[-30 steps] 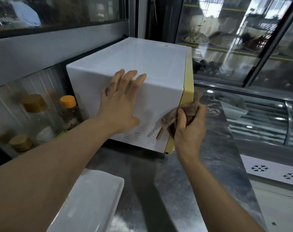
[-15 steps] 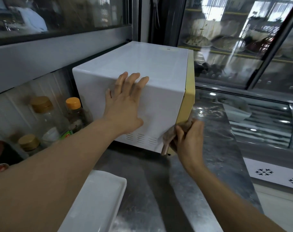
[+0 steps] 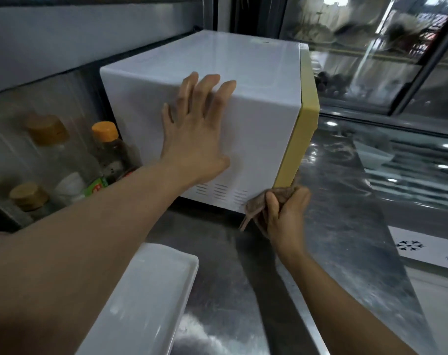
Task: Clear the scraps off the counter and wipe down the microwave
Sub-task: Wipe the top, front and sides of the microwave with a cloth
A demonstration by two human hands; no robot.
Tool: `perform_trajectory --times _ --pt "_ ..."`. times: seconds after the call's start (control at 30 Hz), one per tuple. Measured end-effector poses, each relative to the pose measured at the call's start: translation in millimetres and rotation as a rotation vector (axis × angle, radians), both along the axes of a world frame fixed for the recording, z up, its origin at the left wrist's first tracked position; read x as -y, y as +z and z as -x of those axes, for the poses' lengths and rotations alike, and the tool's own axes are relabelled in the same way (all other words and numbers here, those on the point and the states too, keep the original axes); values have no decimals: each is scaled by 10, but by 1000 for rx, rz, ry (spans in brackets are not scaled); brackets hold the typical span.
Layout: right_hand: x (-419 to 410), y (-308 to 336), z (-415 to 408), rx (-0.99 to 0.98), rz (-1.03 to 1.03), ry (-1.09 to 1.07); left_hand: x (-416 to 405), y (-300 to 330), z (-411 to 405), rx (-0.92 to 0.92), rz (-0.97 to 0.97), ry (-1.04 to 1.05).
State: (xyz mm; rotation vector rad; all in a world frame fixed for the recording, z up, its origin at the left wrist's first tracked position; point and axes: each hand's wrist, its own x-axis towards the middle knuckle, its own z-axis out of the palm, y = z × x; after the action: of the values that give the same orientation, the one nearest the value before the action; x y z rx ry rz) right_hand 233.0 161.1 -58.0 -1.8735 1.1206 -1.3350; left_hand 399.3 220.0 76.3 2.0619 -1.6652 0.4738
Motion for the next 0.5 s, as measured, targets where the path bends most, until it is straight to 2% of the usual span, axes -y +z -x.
perform_trajectory --times 0.1,0.27,0.5 --pt "23 -212 22 8 -47 49 10 -16 11 -10 11 2" --pt "69 -385 93 -125 -6 1 4 -5 21 -12 16 8" --pt "189 -384 288 -265 -182 142 5 6 29 -1 1 30"
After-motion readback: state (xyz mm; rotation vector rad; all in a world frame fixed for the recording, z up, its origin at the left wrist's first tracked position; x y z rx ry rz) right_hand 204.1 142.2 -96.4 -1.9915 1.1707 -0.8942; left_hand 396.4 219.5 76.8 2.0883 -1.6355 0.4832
